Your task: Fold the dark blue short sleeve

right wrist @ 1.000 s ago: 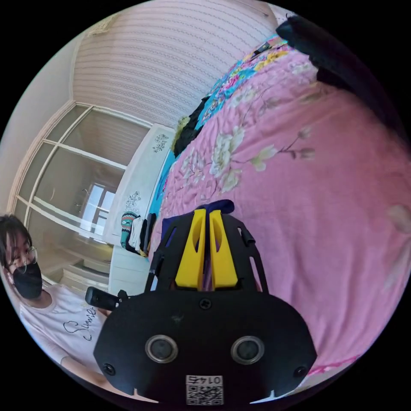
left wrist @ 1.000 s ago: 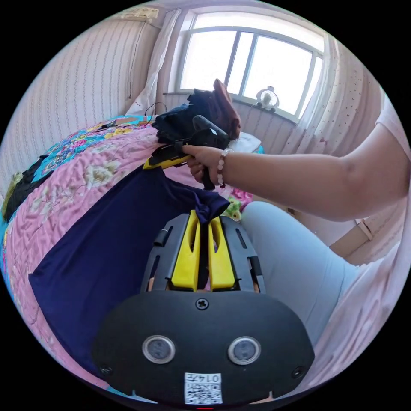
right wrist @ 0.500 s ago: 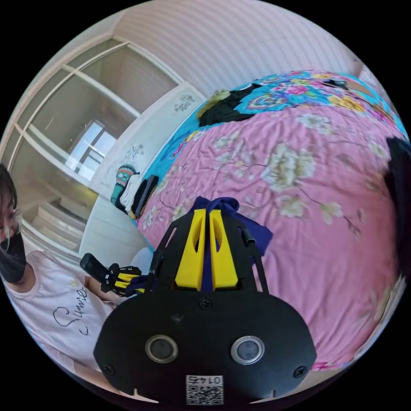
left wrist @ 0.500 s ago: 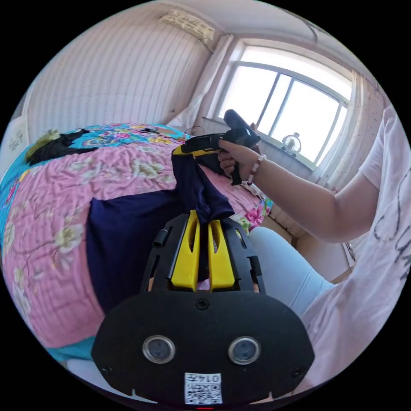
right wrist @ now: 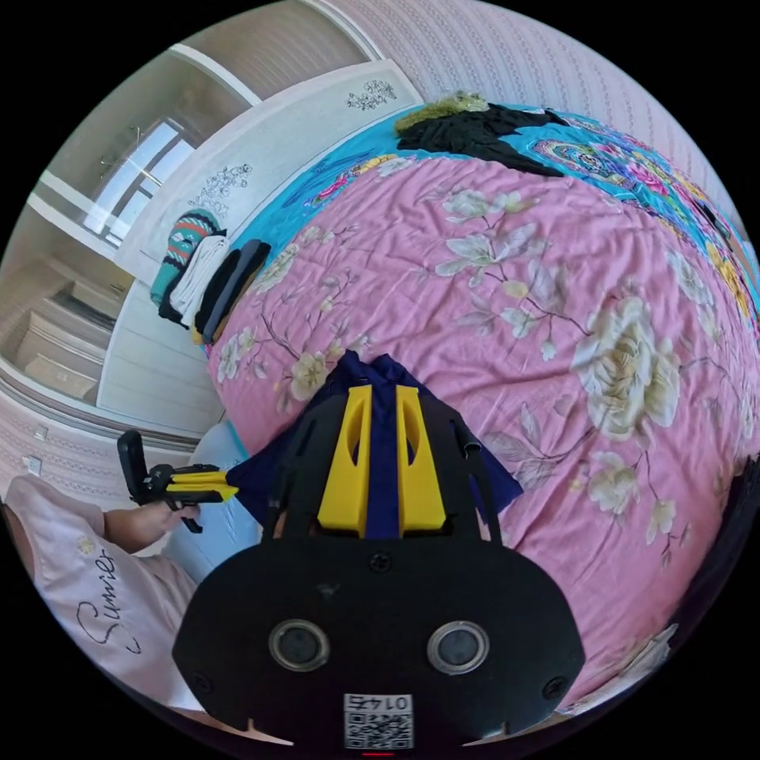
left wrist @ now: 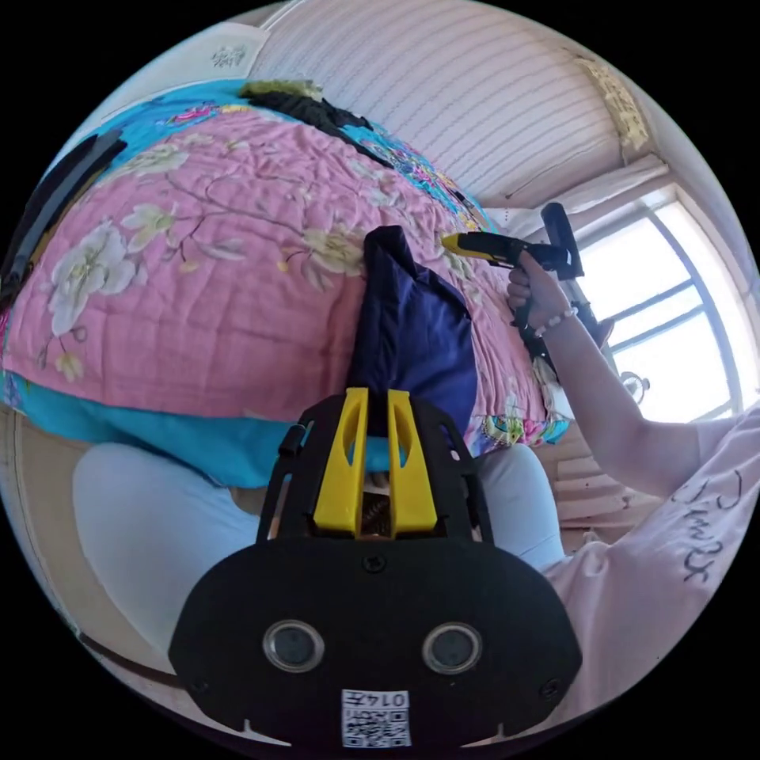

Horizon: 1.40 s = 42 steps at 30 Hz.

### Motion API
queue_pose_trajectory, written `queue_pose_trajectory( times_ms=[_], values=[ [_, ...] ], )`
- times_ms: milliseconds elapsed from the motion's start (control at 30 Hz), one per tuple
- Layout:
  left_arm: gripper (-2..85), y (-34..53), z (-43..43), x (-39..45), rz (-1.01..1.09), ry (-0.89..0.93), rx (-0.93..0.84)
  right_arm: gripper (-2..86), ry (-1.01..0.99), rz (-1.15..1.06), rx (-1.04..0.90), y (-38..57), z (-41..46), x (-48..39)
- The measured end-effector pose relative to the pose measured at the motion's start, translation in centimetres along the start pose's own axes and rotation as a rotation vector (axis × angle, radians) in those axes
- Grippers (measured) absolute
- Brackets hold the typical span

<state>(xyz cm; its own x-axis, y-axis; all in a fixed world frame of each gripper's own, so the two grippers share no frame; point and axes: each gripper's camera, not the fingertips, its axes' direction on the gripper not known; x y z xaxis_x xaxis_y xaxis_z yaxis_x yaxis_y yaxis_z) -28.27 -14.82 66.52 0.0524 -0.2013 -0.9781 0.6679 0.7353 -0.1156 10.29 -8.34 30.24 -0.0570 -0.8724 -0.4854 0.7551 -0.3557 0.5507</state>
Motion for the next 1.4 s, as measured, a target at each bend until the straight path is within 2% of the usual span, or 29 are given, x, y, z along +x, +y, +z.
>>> queue_pose_trajectory(
  times_ms=[167,367,467,667,767,900,1100,1233,1400],
  values=[
    [4.0,-0.3,-2.6,-1.0,-0.022,-0.058,0.019,7.4,0.153,0.013,-0.07,0.7,3.7,0.3],
    [4.3,-0.9,-5.2,0.4,0.098,-0.149,0.086,8.0,0.166,0.131,-0.045,4.3,6.8,2.9],
    [6.1,-1.6,-3.9,1.8,0.14,-0.122,0.071,8.1,0.144,0.055,-0.035,3.3,9.5,0.9],
    [7.2,-1.9,-2.9,3.4,0.127,-0.162,0.041,9.8,0.091,-0.121,-0.035,-2.5,15.8,-3.8],
    [8.0,-1.0,-4.2,4.4,0.165,-0.226,0.075,10.4,0.126,-0.18,-0.045,-4.8,19.0,-5.1],
    [8.7,-0.9,-4.6,3.5,0.129,-0.294,0.07,3.1,0.173,-0.171,-0.182,-6.5,24.4,-4.4],
    [2.6,-1.4,-4.4,3.8,0.161,-0.208,0.018,1.1,0.083,-0.119,-0.099,-5.3,22.4,-2.5],
    [2.6,-1.1,-5.3,4.8,0.197,-0.156,-0.012,1.4,0.0,-0.139,-0.144,-6.1,22.1,-1.8],
    [6.1,0.0,-7.6,4.3,0.087,-0.264,0.061,4.5,-0.003,-0.124,-0.128,-8.2,24.5,-1.9]
  ],
)
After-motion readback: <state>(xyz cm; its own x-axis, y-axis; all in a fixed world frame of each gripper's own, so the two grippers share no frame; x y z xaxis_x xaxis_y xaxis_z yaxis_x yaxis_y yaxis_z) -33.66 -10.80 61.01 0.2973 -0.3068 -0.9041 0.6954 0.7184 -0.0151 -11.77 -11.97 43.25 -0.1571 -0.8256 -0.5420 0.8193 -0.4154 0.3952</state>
